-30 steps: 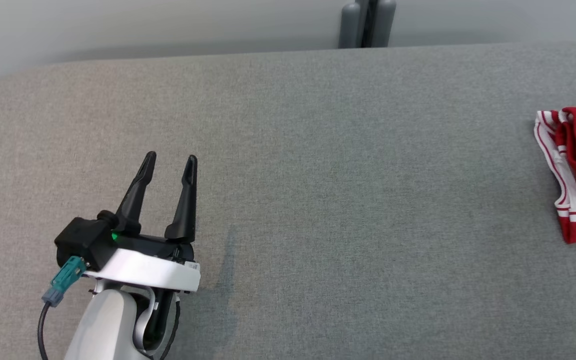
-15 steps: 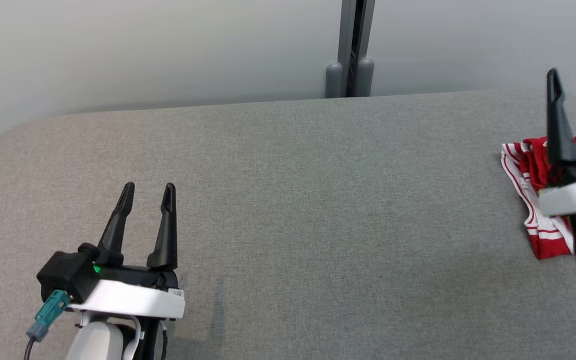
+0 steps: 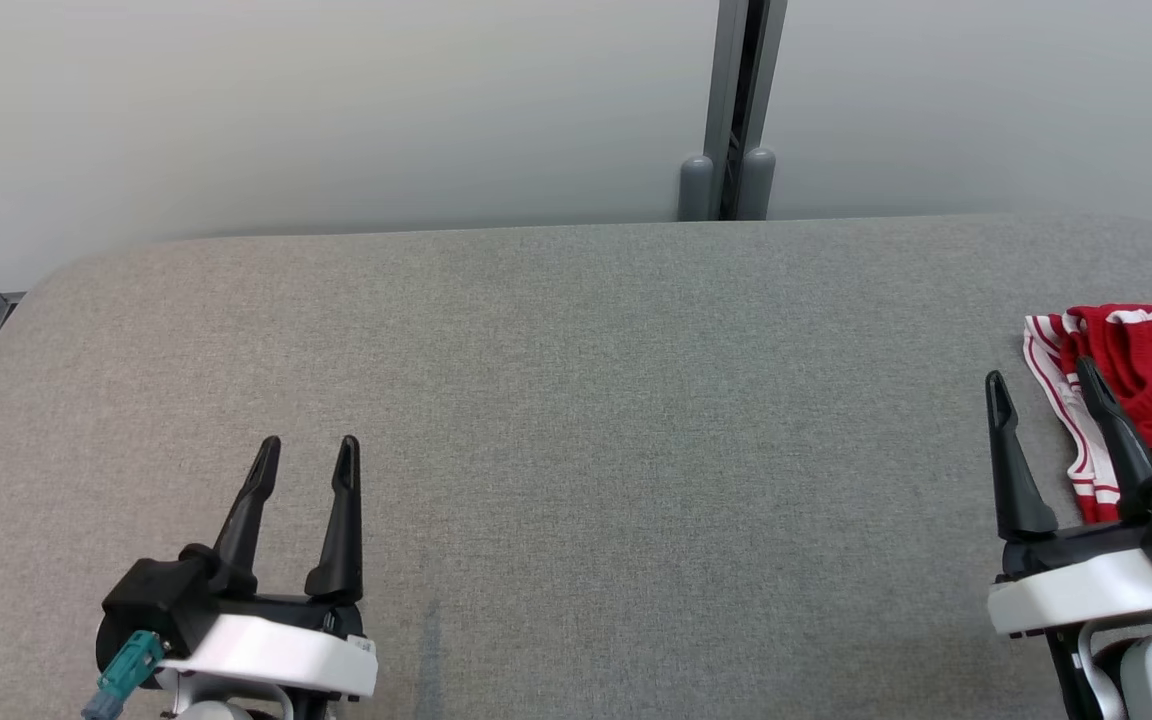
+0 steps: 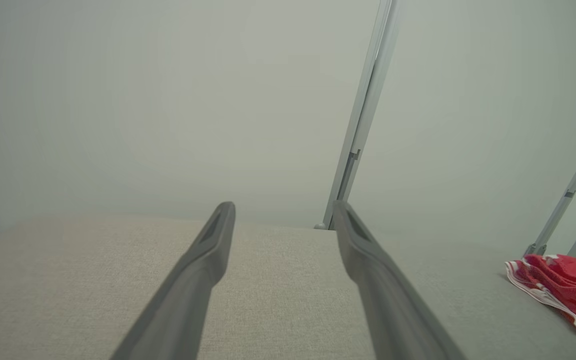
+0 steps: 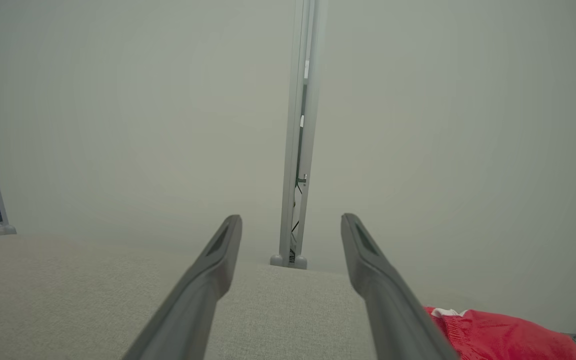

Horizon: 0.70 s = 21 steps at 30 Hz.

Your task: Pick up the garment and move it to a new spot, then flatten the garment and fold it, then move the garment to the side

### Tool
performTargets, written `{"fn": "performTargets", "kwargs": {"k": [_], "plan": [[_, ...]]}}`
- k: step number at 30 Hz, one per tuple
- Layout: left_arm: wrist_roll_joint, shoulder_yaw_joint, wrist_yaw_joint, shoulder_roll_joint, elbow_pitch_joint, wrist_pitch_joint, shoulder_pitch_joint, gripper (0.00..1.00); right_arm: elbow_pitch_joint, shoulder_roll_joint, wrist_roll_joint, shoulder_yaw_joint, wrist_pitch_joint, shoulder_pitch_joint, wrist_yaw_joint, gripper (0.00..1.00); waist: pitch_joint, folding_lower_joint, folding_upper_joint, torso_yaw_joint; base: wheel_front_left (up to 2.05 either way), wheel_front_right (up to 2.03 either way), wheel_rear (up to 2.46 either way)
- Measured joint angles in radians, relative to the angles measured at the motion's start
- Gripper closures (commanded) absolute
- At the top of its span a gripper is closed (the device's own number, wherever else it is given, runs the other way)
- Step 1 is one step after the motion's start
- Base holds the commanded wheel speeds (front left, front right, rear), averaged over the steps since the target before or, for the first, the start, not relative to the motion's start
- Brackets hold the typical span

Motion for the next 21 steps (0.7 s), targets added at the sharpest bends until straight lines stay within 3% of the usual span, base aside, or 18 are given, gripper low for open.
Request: {"fn": "performTargets", "kwargs": {"k": [12, 21], "plan": [[0.021, 0.002, 0.036, -0.001, -0.025, 0.0, 0.025, 0.0, 0.015, 0.043, -0.037, -0.007, 0.0, 0.01, 0.0, 0.0, 0.006, 0.0, 0.0, -0.01, 0.0, 0.0, 0.0], [0.012, -0.005, 0.035, -0.001, -0.035, 0.0, 0.026, 0.0, 0.013, 0.047, -0.046, -0.006, 0.0, 0.014, 0.0, 0.0, 0.012, 0.0, 0.0, -0.012, 0.0, 0.0, 0.0]]}}
